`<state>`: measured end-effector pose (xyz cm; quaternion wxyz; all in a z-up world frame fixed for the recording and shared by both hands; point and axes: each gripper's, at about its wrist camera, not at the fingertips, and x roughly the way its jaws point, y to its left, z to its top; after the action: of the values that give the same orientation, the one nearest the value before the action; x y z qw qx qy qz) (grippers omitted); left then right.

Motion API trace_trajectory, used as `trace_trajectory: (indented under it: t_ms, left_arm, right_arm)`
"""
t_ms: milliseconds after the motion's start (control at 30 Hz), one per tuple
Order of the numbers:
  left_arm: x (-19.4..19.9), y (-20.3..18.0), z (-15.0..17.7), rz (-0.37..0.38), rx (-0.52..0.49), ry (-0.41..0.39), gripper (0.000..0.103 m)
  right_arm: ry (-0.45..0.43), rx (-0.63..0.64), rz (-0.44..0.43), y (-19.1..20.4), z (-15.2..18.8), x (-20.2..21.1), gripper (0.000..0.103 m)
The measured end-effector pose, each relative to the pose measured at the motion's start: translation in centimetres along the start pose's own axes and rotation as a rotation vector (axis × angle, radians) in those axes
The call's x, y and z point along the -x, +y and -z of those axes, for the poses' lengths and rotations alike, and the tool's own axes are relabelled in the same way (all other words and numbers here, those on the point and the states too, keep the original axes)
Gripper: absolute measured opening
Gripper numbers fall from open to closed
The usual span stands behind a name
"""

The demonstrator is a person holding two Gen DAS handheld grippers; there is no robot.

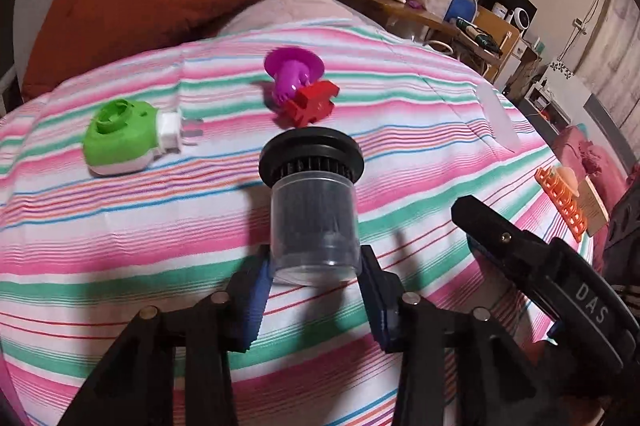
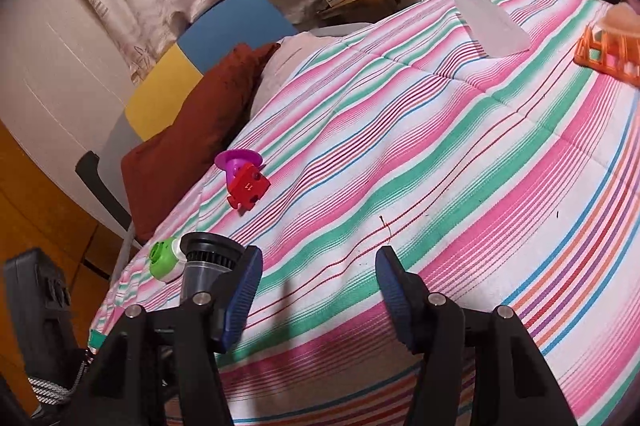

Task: Organize rigid objects
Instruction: 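Grasp the black-capped clear cup with the left tool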

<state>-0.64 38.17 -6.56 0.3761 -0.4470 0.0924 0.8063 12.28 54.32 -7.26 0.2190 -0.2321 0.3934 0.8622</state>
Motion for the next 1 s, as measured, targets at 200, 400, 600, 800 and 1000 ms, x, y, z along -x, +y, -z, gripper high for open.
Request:
trace_trajectory:
  t_ms: [200, 400, 600, 800, 1000]
  left_arm:
    - [2.8, 0.9, -0.5, -0.001, 0.000, -0.064, 0.042]
    - [3.0, 1.7, -1.4, -0.014, -0.019, -0.059, 0.042]
    - [2.5, 0.7, -2.0, -0.039, -0.074, -0.077, 0.043]
    - [0.9, -0.8, -2.9, -0.110, -0.155, -0.085, 0.045]
    - [0.2, -0.1, -3.2, -0.087, -0.131, -0.129, 0.044]
  right_arm:
    - [0.002, 0.014, 0.001, 0.5, 0.1, -0.3, 0.062]
    - [0.031, 0.055, 0.000, 2.1, 0.1, -1.5, 0.062]
    - [0.020, 0.022, -0.034, 1.3, 0.3, -1.5, 0.062]
    - [0.010, 0.025, -0.037, 1.4, 0.5, -1.5, 0.062]
    - [0.013, 0.034, -0.029, 1.4, 0.6, -1.7, 0.063]
